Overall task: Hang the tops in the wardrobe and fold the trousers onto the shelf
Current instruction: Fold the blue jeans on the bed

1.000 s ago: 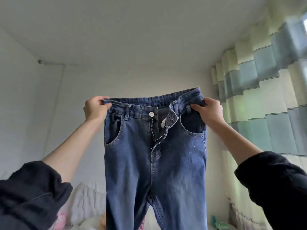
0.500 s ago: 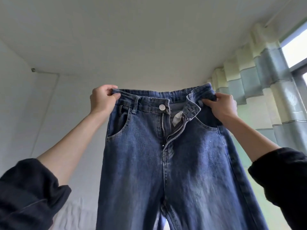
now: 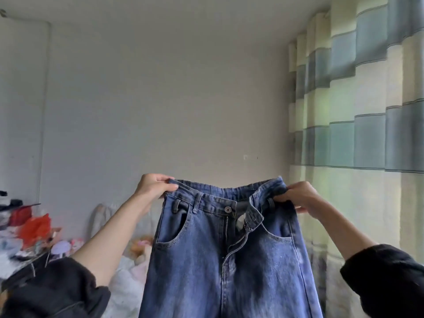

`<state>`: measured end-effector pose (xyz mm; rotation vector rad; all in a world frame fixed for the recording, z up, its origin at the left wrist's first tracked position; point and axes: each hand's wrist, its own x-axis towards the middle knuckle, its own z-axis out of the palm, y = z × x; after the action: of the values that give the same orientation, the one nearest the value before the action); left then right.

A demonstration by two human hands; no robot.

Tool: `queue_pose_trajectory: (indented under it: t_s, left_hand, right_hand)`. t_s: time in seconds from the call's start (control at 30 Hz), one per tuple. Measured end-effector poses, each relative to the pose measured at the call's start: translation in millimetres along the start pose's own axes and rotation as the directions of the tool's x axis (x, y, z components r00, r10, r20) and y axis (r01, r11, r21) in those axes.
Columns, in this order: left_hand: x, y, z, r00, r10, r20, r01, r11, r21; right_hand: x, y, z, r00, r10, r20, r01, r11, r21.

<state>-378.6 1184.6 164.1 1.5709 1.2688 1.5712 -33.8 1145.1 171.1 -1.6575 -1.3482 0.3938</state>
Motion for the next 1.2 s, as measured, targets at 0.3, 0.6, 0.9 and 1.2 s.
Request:
queue_pose_trajectory:
  t_s: [0.3, 0.6, 0.9, 1.2]
  left_hand:
    - [-24.0, -201.5, 42.1, 0.889, -0.454, 0.053, 0.448, 0.889, 0.090]
    - [31.5, -286.3, 77.8, 0.897, -0.413, -0.156, 0.442, 0.852, 0.282]
    - [-28.5, -375.4, 84.2, 0.805, -0.587, 0.087, 0.521, 0.769, 0.371]
    - [-236.8, -470.8, 44.8, 0.496, -0.857, 0.140, 0.710, 0.493, 0.503]
  right_hand:
    - [7.9, 149.3, 126.2, 0.908, 0.320, 0.271, -0.292, 0.946, -0.140]
    - [64.1, 190.8, 217.8, 0.904, 0.375, 0.205, -0.381, 0.925, -0.011]
    - [11.9, 265.3, 282.5, 0.771, 0.428, 0.472, -0.488, 0.873, 0.005]
    - [-172.5, 373.2, 326.1, 0.513, 0.624, 0.590, -0.657, 0.728, -0.198]
